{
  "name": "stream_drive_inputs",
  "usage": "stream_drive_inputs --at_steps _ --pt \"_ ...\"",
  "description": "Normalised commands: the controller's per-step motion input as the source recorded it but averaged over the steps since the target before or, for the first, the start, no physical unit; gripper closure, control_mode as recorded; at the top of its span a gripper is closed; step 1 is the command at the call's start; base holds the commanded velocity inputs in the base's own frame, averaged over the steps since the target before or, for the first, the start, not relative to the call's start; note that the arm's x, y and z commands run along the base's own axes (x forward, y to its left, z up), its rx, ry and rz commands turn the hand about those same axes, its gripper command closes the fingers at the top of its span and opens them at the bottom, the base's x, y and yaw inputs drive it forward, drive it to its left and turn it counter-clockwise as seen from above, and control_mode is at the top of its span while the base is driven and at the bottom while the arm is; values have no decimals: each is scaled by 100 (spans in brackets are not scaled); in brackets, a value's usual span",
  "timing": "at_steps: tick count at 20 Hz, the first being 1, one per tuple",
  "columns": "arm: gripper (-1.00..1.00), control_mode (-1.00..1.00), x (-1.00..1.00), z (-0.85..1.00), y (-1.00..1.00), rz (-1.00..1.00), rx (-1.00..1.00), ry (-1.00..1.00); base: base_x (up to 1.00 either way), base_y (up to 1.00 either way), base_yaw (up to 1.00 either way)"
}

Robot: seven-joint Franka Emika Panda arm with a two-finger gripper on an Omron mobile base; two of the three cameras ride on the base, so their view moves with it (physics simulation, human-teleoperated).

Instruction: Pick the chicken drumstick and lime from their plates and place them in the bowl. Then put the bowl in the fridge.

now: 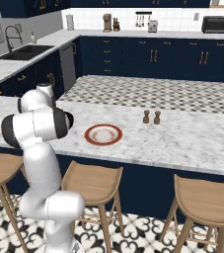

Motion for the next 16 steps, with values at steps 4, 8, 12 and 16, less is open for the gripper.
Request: stream_drive_inputs --at_steps 4,8,12,16 --pt "-100 -100 -92 0 -58 0 0 0 0 0 0" --pt "-100 -100 -75 0 -54 0 0 0 0 0 0" --pt "-100 -100 -32 -2 -20 0 0 1 0 0 0" --pt "-100 -100 -3 0 8 0 0 0 0 0 0"
